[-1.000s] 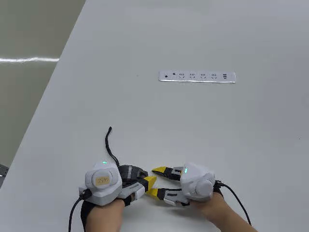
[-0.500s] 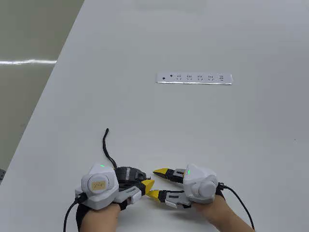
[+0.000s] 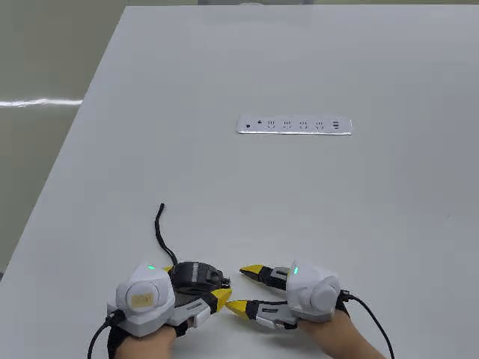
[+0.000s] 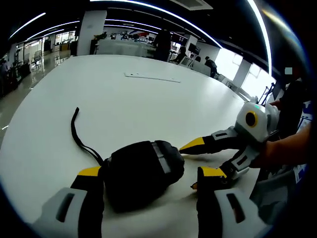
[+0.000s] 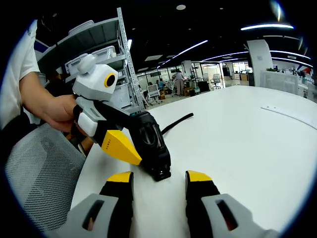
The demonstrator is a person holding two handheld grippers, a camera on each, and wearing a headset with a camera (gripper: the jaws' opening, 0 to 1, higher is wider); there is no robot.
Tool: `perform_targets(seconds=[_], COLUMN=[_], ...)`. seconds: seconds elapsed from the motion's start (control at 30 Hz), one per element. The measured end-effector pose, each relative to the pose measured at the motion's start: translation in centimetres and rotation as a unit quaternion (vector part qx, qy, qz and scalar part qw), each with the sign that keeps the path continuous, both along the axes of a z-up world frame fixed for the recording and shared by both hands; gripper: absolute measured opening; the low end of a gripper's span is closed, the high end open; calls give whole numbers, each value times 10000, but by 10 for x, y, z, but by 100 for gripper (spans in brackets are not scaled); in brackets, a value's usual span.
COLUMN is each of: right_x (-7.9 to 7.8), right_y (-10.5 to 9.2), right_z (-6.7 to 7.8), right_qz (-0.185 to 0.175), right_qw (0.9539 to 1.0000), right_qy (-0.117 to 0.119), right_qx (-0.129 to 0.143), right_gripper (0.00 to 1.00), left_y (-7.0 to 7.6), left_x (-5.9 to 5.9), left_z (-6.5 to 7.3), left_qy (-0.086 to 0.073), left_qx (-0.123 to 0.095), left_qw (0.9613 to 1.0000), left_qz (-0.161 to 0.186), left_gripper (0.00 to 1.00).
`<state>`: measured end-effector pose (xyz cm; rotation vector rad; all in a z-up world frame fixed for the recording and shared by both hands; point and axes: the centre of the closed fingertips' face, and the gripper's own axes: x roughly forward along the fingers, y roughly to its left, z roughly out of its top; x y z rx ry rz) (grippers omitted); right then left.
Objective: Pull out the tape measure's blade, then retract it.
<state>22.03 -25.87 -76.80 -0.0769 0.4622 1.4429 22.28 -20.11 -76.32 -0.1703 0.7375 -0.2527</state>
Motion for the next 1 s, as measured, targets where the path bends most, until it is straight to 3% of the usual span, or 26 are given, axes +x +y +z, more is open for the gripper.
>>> perform_targets(seconds=[0.23,0.47,0.83,0.93,1.0], right_x=[-4,-6,-10,-10,-11], right_y=[-7,-16,-32,-37,-40], right_z=[5,7,12,14,14], right_qz=[-124,-274,-455,-494,-521], right_qw=[9999,9996,9989,9986,9984], right_qy=[-23,-11,-12,-77,-90], right_qx=[13,-35,-121,-174,-187], right_gripper=[41,41,44,44,45], left_y=[0,4,4,4,6], left_x=[-4,-10,-23,-27,-30], left_z=[3,4,10,14,13], left_qy=[-125,-133,-305,-352,-323], left_qx=[-7,55,-124,-288,-208], left_qw=[9997,9990,9964,9957,9956], left_qz=[-195,-416,-782,-803,-861], left_gripper=[75,75,74,75,75])
